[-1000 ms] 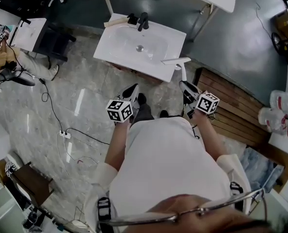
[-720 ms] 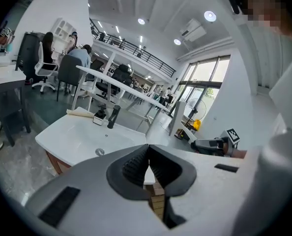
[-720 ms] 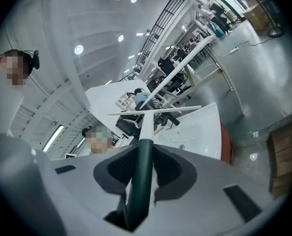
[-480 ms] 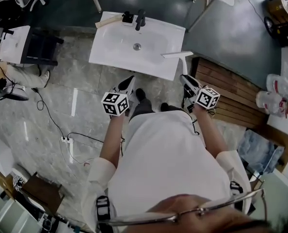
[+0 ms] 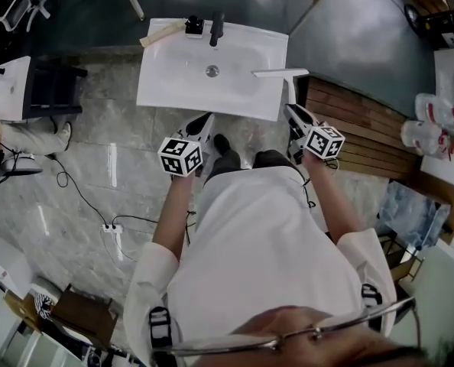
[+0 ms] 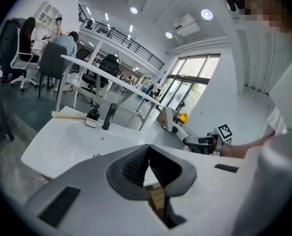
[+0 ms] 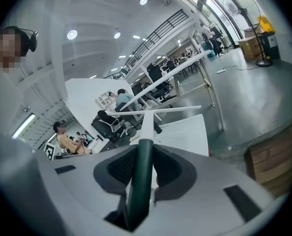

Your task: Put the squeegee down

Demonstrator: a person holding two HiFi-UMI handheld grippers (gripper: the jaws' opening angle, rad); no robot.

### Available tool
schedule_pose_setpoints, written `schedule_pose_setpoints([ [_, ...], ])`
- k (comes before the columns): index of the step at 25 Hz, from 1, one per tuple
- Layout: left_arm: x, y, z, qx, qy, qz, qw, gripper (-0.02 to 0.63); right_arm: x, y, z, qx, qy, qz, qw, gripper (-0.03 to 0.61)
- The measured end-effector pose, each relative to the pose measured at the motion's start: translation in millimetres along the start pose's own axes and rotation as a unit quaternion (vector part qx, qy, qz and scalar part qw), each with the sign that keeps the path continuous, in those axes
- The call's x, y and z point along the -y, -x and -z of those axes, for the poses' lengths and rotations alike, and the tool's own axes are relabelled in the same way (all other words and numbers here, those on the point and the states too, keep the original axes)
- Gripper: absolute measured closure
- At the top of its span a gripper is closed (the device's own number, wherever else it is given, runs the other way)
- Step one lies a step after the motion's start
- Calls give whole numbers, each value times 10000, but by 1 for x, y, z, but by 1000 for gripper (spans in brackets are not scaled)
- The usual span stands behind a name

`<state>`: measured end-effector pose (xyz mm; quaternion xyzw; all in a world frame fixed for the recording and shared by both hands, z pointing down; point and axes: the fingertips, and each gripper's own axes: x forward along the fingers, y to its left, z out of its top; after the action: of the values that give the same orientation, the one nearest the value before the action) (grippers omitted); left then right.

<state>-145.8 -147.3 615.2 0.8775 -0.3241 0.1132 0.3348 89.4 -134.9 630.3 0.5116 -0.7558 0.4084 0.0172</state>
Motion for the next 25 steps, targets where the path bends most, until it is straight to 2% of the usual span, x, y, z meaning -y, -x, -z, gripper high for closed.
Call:
schedule_pose_setpoints([
  [4, -4, -4, -2, -52, -62, 127, 9999, 609, 4, -8, 0, 21, 40, 222, 9997, 478],
  [14, -3, -11, -2, -29, 66, 146, 9999, 609, 22, -22, -8, 88, 98, 623, 9980, 477],
  [18, 1, -13, -3, 13, 141, 79, 9999, 609, 32, -30, -7, 48, 102, 750, 9971, 477],
  [25, 4, -24, -12, 105, 269, -212, 9994, 609, 52, -55, -18, -255, 315, 715, 9966, 478],
])
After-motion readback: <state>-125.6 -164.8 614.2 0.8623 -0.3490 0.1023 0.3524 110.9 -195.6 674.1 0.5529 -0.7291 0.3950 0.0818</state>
